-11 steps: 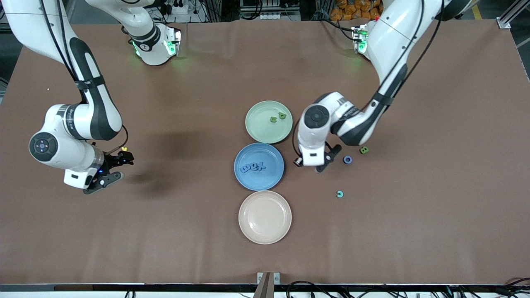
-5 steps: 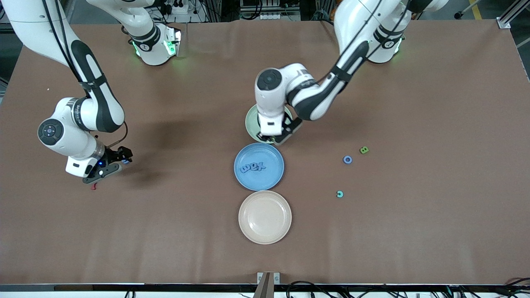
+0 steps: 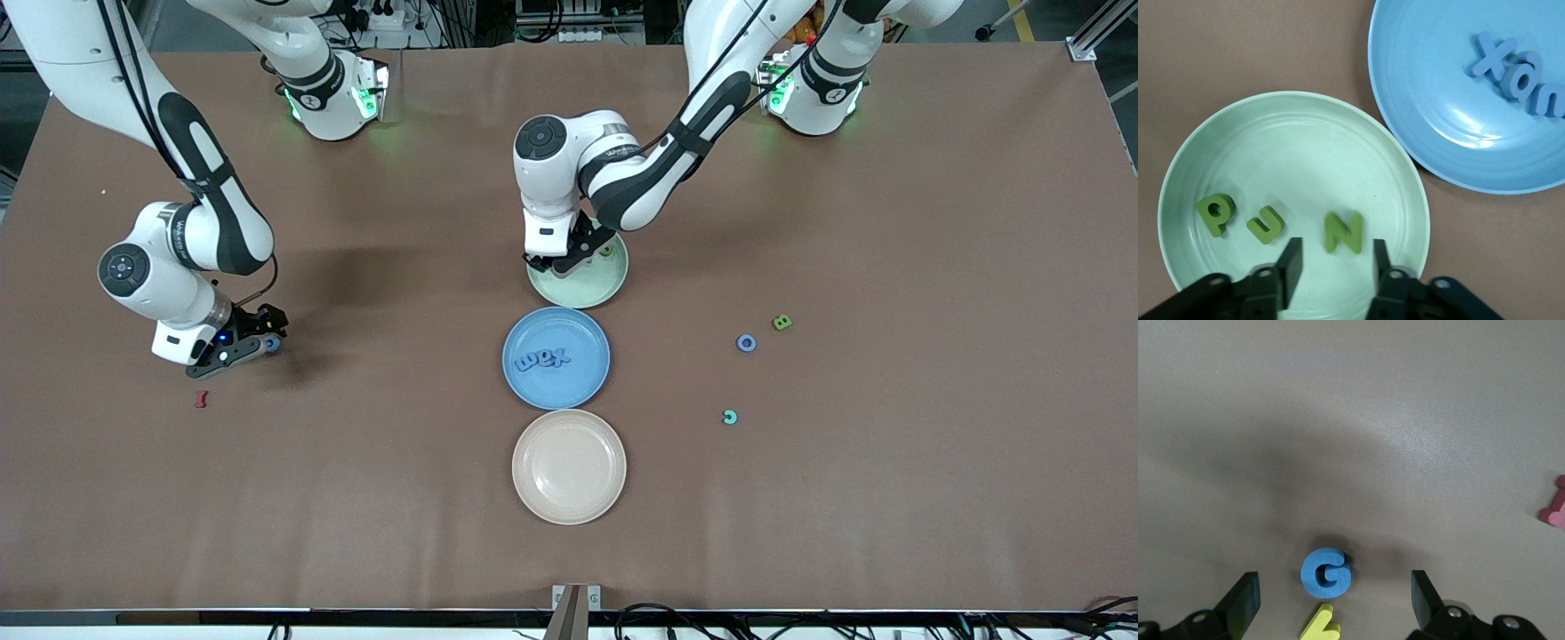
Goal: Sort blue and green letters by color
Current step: 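Lower the green N onto the green plate and open the left gripper, then grasp the blue G with the right gripper while the left returns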
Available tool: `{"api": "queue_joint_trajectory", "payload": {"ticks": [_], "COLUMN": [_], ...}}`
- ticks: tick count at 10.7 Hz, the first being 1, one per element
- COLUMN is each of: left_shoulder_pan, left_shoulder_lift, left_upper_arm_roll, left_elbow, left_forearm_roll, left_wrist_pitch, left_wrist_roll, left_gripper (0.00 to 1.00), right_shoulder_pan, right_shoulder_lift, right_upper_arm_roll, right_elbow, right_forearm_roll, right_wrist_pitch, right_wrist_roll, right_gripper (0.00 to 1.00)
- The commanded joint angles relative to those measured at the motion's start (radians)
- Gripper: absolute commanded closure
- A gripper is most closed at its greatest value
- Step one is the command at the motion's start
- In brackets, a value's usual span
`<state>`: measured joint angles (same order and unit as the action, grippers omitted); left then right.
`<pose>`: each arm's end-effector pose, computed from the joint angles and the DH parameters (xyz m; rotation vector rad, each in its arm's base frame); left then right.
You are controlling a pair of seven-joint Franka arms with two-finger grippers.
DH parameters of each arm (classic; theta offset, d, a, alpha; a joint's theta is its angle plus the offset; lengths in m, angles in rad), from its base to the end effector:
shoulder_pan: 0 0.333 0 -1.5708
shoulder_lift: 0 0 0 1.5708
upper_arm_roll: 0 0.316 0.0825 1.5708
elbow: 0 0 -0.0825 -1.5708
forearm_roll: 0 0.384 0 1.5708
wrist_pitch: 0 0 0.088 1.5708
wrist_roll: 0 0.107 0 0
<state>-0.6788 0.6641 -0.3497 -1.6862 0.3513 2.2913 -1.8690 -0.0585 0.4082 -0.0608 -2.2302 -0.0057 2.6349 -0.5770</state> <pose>0.3772 -0.5621 0.2297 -2.9537 -1.0346 -0.0745 0.5424 -0.0657 0.1868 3.0324 0.7222 -0.0184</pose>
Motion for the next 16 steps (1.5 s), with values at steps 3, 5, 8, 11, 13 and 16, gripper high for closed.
{"api": "queue_joint_trajectory", "payload": {"ticks": [3,5,8,11,13,16], "left_shoulder_pan": [0.037,0.134,0.254,0.324,0.372,0.433], "left_shoulder_lift": [-0.003,-0.009,-0.06,-0.09,-0.142,-0.213], "left_upper_arm_roll": [0.02,0.018,0.018,0.014,0.008,0.005], "left_elbow": [-0.006,-0.013,-0.102,-0.174,-0.261,-0.36], "left_forearm_roll": [-0.008,-0.006,0.003,0.034,0.081,0.081], "left_wrist_pitch": [-0.045,-0.05,-0.05,-0.014,0.057,0.093], "left_wrist_roll": [0.016,0.076,0.154,0.221,0.237,0.374], "left_gripper": [0.0,0.0,0.0,0.0,0.0,0.0], "right_shoulder_pan": [-0.023,-0.02,-0.023,-0.02,-0.006,0.103], "right_shoulder_lift": [0.026,0.026,0.02,0.009,-0.006,-0.008], "right_upper_arm_roll": [0.015,0.015,0.021,0.024,0.042,0.044], "right_elbow": [-0.055,-0.052,-0.04,0.006,0.078,0.138], "right_forearm_roll": [-0.005,-0.007,-0.005,0.001,0.003,0.003], "right_wrist_pitch": [0.105,0.1,0.08,0.009,-0.105,-0.153], "right_wrist_roll": [-0.007,-0.009,-0.003,0.006,0.072,0.331], "right_gripper": [0.0,0.5,0.83,0.84,0.84,0.84]}}
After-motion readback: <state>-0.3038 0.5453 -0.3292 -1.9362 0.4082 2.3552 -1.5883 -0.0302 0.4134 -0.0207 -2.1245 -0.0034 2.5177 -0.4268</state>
